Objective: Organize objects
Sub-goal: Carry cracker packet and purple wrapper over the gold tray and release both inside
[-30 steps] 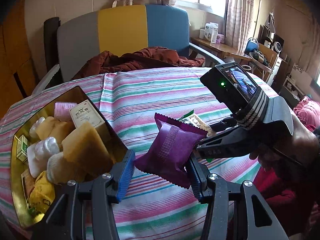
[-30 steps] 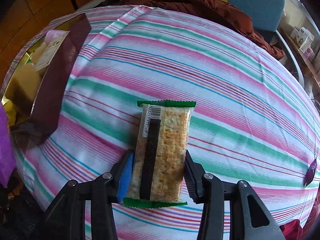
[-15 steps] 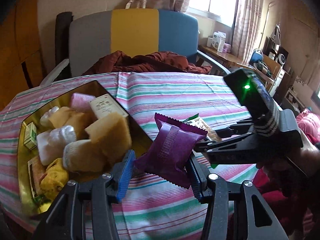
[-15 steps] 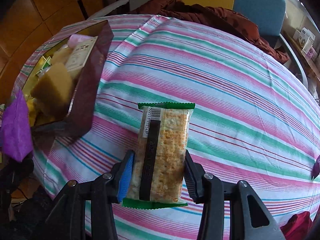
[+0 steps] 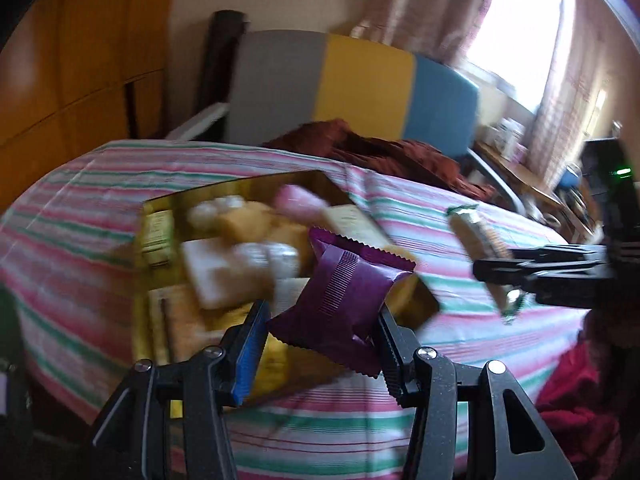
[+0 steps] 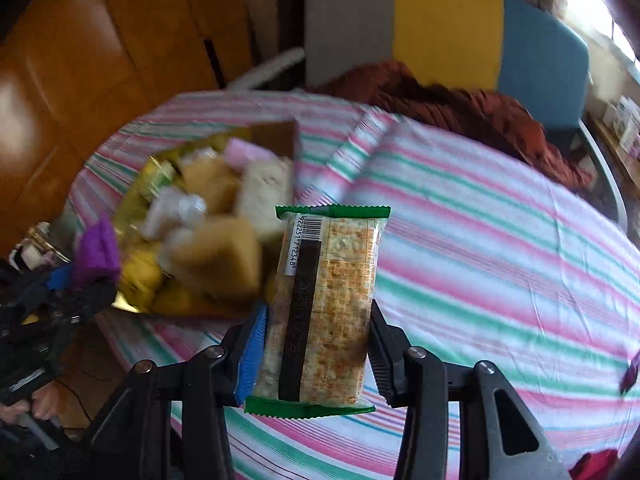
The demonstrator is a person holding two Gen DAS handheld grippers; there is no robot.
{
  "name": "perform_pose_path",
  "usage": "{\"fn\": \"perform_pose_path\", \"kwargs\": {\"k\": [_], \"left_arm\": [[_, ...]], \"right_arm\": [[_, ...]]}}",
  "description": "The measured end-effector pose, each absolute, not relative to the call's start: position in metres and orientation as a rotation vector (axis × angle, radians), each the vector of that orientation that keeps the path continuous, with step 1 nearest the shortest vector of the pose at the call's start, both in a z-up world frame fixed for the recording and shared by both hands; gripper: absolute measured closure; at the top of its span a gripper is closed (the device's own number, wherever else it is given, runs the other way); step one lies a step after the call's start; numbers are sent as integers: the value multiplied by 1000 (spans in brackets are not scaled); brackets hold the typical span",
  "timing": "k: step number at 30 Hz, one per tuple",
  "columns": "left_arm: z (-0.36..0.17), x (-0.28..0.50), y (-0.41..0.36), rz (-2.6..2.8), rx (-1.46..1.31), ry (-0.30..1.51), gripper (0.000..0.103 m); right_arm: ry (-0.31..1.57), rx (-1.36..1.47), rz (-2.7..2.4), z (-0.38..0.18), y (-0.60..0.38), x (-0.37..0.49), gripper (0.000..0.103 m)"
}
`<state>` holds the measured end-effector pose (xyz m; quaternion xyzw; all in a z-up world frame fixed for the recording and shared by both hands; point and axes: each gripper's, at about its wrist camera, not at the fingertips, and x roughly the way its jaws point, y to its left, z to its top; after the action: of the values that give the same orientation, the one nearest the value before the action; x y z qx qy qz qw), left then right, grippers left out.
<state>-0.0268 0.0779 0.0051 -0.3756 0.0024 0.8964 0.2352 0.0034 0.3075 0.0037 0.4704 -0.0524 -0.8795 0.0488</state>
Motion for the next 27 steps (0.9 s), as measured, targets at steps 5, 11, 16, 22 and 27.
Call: {"fn": "perform_pose_path", "kwargs": {"k": [5, 11, 16, 22, 27], "left_arm": [[-4, -41, 39, 2527, -1096, -73, 51], [-14, -51, 18, 2541, -1145, -139, 51], [-18, -62, 15, 2546, -1159, -162, 51], [-24, -79, 15, 2551, -1184, -181, 51], [-32, -96, 26, 2551, -1209, -161, 49]], "right_arm": [[-121, 1337, -2606, 25, 266, -21, 57], [-90, 1323, -2532, 28, 227, -52, 57], [-104, 1376, -2476, 16, 210, -81, 57], [-148, 1450, -2458, -5, 205, -111, 56], [-152, 1555, -2484, -29, 212, -128, 56]]}}
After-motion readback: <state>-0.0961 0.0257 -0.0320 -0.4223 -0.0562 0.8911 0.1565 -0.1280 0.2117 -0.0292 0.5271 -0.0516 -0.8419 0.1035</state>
